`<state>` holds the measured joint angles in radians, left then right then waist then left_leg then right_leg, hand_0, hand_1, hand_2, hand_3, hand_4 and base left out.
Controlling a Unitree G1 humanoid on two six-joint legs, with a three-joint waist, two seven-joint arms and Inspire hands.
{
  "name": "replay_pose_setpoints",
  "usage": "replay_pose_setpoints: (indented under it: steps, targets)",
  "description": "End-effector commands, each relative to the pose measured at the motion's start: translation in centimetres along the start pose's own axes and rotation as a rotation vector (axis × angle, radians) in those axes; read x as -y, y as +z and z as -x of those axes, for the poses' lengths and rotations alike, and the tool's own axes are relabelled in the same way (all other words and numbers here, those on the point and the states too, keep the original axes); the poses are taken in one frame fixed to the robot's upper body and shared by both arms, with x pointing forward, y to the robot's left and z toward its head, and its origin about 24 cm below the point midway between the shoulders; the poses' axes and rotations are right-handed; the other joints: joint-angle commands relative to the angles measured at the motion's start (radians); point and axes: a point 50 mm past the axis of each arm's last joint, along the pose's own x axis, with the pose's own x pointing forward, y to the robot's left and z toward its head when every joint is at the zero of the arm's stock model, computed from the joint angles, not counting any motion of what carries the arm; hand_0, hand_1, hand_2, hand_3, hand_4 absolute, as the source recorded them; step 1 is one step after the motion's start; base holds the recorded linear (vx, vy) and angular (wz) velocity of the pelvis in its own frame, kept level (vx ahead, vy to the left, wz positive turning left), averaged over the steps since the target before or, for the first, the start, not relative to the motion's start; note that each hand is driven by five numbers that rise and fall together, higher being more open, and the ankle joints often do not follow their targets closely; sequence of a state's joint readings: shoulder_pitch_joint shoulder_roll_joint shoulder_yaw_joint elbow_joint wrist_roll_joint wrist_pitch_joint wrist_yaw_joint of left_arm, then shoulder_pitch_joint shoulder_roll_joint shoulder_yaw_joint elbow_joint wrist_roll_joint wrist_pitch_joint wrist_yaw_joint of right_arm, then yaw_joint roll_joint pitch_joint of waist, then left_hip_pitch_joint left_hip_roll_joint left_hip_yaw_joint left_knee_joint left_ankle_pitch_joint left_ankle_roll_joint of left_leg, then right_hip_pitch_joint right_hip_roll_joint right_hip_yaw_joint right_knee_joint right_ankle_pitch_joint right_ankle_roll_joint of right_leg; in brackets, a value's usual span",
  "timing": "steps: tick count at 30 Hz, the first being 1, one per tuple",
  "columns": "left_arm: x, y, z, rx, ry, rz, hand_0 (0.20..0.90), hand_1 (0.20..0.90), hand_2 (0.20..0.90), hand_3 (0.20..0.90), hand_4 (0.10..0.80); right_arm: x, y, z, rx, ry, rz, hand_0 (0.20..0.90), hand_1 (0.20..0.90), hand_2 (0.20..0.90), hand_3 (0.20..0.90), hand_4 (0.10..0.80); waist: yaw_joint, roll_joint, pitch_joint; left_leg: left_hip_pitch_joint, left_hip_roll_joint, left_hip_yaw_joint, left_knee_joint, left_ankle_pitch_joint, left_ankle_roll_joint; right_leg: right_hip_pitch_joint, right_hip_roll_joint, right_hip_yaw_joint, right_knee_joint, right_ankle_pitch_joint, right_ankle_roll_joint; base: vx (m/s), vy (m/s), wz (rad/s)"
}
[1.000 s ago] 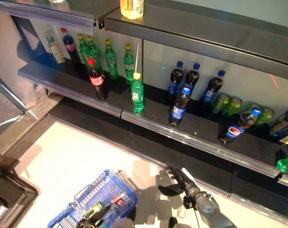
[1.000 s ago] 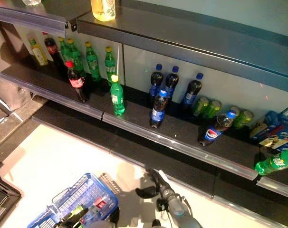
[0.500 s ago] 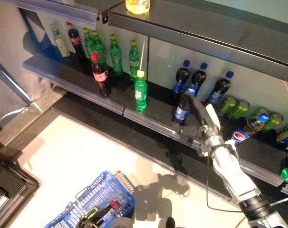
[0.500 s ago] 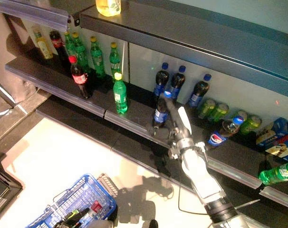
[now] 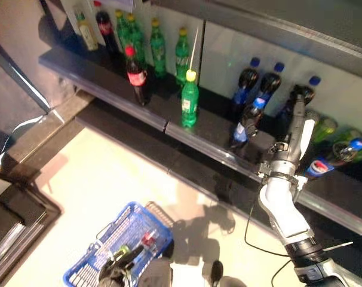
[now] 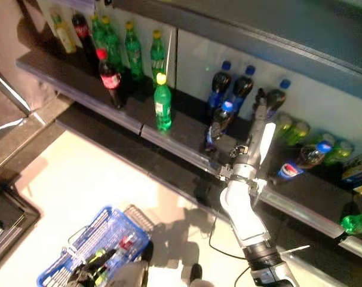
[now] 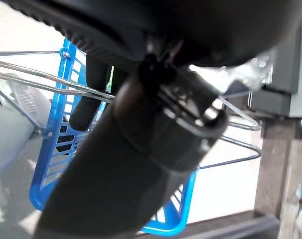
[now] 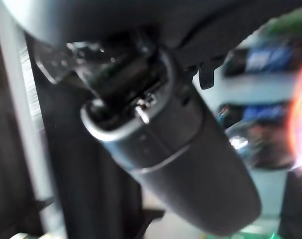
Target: Pick up the drink and place into the basket.
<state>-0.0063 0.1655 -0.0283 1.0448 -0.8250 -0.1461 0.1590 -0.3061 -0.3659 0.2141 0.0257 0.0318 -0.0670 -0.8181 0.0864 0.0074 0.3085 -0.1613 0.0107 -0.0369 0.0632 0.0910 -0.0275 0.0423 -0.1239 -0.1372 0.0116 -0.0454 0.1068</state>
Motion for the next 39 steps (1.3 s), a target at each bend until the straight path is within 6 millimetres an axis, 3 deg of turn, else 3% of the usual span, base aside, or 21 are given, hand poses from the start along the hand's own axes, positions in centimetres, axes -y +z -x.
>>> replay_pose_setpoints:
  steps: [1,14,21,39]
  targets:
    - [-0.5,-1.2,0.6,0.020,-0.026,-0.053,0.300,0.300,0.300,0.200,0.100,0.3,6.1,-1.8,0.292,-0.195,-0.174,0.900,0.900,0.900,0.900,0.800,0.014,-0.024,0.001,-0.021,0.024,0.007,0.186,-0.125,-0.010,-0.071,-0.045,0.006,0.106,0.039,-0.060,-0.097,0.042,-0.03]
    - [1.8,0.6,0.5,0.077,-0.106,-0.018,0.300,0.300,0.300,0.200,0.100,-1.6,6.1,-2.3,0.213,-0.107,-0.203,0.900,0.900,0.900,0.900,0.800,0.001,-0.004,0.112,-0.125,0.002,0.004,0.269,-0.123,-0.008,-0.148,-0.045,0.031,0.152,0.039,-0.074,-0.058,0.019,-0.02]
    - [3.9,1.8,0.3,0.108,-0.167,-0.013,0.300,0.300,0.300,0.200,0.100,-1.9,8.7,-4.6,0.260,-0.175,-0.265,0.900,0.900,0.900,0.900,0.800,-0.002,0.017,0.196,-0.196,0.001,-0.006,0.324,-0.092,-0.008,-0.227,-0.037,0.038,0.214,0.032,-0.090,-0.045,0.008,0.00]
    - [5.2,3.3,0.2,0.128,-0.205,-0.003,0.300,0.300,0.300,0.200,0.100,0.0,12.2,-9.5,0.270,-0.334,-0.319,0.900,0.900,0.900,0.900,0.800,0.012,0.036,0.212,-0.288,-0.020,-0.002,0.327,-0.091,0.009,-0.365,-0.034,0.056,0.255,0.044,-0.088,0.002,0.002,0.00]
